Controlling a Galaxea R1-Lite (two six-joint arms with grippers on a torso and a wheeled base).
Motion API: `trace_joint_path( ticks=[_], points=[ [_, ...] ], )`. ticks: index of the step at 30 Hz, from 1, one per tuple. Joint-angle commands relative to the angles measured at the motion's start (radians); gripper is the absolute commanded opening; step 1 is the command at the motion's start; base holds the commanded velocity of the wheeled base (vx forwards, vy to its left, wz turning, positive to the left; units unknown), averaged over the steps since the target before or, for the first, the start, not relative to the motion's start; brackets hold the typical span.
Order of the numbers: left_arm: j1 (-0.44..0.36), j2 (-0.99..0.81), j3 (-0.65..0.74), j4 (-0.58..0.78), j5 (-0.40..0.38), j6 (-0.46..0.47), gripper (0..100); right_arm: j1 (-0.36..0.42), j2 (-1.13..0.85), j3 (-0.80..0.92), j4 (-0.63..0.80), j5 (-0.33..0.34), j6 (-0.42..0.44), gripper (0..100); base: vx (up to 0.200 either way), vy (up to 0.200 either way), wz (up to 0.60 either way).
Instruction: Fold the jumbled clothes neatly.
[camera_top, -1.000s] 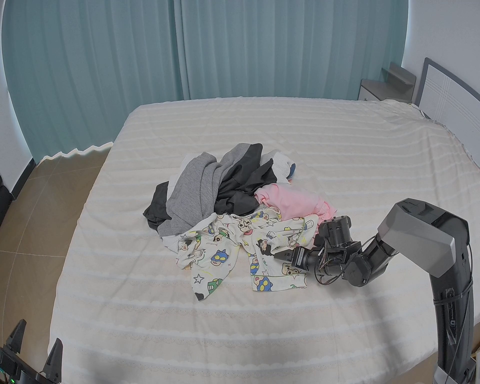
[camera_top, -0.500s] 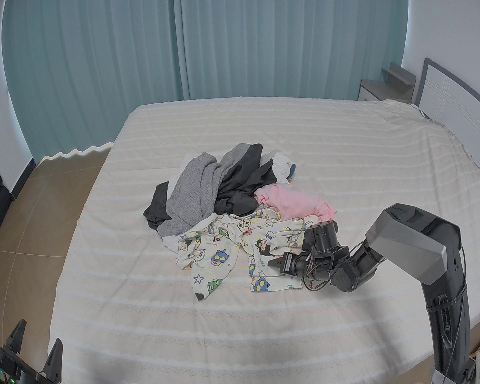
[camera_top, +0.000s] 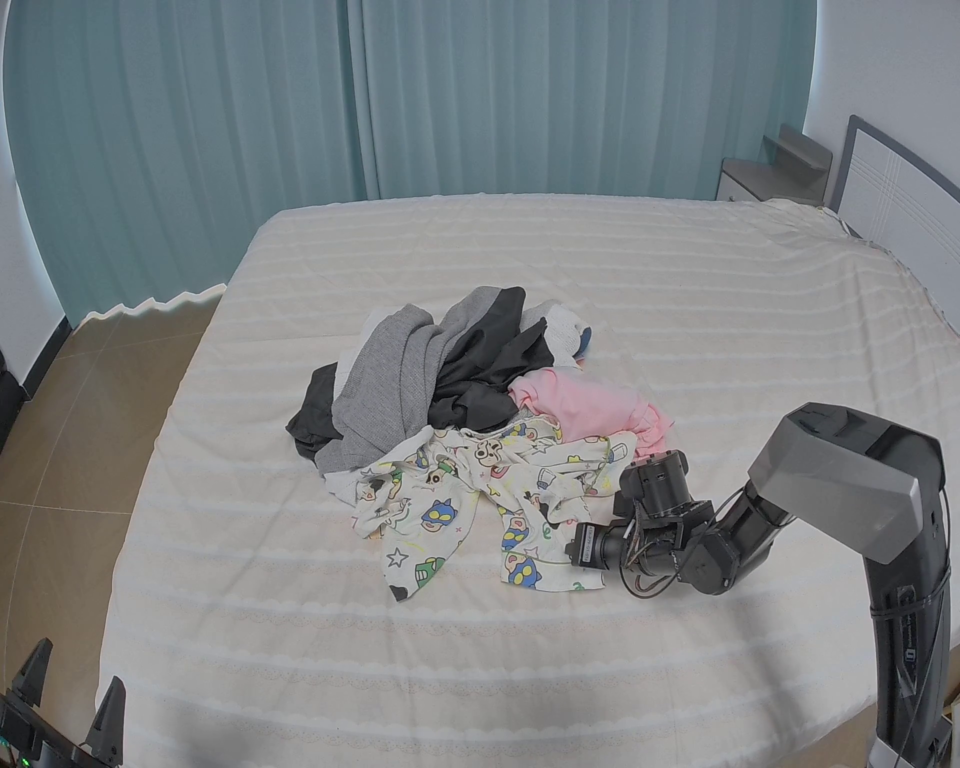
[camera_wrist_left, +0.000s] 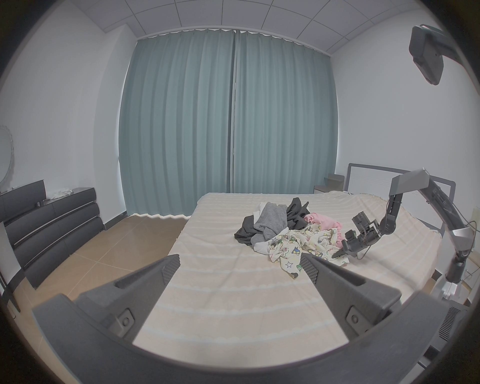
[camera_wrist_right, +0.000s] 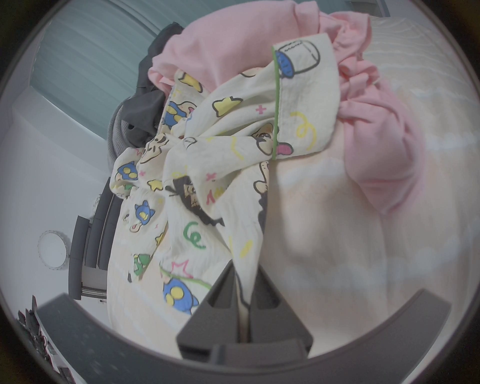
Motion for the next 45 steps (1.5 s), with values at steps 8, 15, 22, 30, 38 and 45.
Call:
trace_joint_path(
  ticks=[8,15,22,30,38,45],
  points=[
    [0.0,-0.018,0.016,-0.002,-0.002,0.02,100,0.046,-0.312,0.447,-0.17,0.011,-0.008,0,0.0,0.0,0.0],
    [0.0,-0.018,0.016,-0.002,-0.003,0.031,100,0.049,-0.213,0.448,-0.281,-0.001,-0.01,0,0.0,0.0,0.0],
    [0.0,-0.018,0.016,0.0,-0.003,0.028,100,0.03,-0.14,0.356,-0.277,-0.006,-0.008,0,0.0,0.0,0.0],
    [0.0,-0.018,0.016,0.0,-0.005,0.028,100,0.026,-0.068,0.298,-0.284,-0.003,-0.005,100,0.0,0.0,0.0],
    [0.0,-0.018,0.016,0.0,-0.003,0.028,100,0.026,-0.022,0.212,-0.276,-0.007,0.004,100,0.0,0.0,0.0],
    [0.0,-0.018,0.016,0.0,-0.003,0.028,100,0.062,0.034,0.063,-0.227,-0.012,0.005,100,0.0,0.0,0.0]
  ],
)
